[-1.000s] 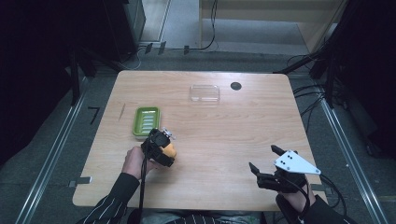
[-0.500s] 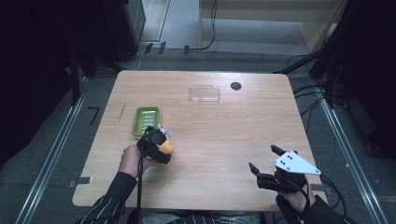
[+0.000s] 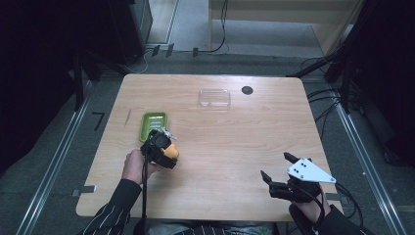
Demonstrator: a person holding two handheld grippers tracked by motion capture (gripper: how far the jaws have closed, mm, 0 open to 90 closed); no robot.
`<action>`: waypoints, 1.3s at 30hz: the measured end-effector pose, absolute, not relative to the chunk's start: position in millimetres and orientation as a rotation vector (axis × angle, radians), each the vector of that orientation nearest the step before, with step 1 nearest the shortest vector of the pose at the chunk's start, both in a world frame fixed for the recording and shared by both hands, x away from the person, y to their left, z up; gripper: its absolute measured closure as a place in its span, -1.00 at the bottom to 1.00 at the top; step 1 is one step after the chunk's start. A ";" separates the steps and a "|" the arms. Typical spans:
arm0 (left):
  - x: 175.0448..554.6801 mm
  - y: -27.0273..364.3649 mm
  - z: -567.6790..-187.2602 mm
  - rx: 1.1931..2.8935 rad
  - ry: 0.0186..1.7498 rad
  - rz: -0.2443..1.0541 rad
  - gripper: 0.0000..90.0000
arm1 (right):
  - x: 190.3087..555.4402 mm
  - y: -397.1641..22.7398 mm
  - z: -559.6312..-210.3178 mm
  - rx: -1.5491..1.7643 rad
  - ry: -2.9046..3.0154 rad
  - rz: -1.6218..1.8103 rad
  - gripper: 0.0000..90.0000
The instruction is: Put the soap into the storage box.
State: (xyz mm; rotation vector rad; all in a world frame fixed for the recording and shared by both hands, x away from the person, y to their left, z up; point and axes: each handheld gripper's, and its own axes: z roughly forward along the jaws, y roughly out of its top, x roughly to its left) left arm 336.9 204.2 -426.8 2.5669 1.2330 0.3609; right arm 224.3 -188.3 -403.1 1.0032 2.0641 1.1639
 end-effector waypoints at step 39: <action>363.9 232.1 -406.7 2.437 1.320 0.445 -0.36 | 224.1 -187.8 -403.1 1.004 2.066 1.158 -0.70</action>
